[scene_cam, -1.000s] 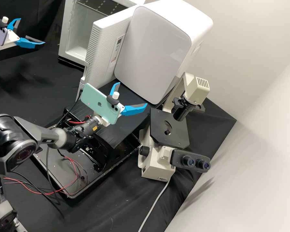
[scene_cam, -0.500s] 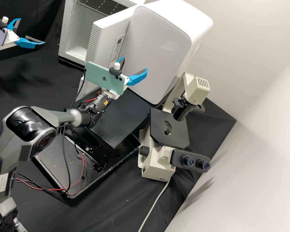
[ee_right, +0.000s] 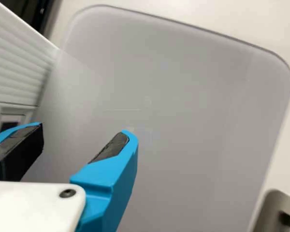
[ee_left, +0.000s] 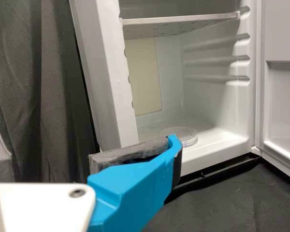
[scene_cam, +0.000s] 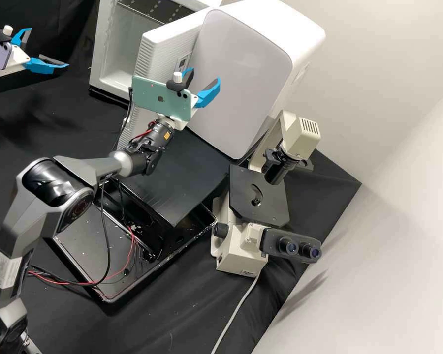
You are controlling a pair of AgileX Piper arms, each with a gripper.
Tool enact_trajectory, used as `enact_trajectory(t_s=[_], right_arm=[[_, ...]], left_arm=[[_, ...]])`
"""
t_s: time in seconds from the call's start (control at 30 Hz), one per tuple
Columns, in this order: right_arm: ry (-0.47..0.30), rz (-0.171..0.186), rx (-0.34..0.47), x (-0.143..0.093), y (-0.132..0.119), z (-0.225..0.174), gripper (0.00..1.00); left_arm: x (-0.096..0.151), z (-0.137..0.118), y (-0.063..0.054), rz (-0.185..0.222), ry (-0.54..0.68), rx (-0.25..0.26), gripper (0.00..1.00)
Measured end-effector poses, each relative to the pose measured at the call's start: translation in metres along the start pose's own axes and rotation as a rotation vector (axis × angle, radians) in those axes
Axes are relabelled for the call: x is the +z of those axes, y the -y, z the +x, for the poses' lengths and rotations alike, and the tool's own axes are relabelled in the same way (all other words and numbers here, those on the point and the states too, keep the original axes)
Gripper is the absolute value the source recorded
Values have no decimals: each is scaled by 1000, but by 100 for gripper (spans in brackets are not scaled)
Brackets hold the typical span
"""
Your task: Close the incubator door
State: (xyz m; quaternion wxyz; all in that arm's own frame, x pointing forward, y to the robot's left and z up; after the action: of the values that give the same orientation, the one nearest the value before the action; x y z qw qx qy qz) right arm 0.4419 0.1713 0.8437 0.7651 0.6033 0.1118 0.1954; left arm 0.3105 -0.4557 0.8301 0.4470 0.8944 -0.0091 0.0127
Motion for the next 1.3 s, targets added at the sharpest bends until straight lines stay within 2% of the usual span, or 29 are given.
enact_trajectory(t_s=[0.2,0.4,0.63,0.8,0.93,1.03,1.3], right_arm=[[-28,11,-17,-15,6,5,0],[-23,13,-46,-24,6,12,0],[-45,9,-67,-34,12,36,0],[-64,39,-104,-40,23,56,0],[-122,26,-113,-49,28,75,0],[-135,21,-129,-58,35,89,0],[-90,-41,-209,-71,56,108,0]], left_arm=[[0,0,0,0,0,0,100],[0,0,0,0,0,0,100],[0,0,0,0,0,0,100],[0,0,0,0,0,0,100],[0,0,0,0,0,0,100],[0,0,0,0,0,0,100],[0,0,0,0,0,0,100]])
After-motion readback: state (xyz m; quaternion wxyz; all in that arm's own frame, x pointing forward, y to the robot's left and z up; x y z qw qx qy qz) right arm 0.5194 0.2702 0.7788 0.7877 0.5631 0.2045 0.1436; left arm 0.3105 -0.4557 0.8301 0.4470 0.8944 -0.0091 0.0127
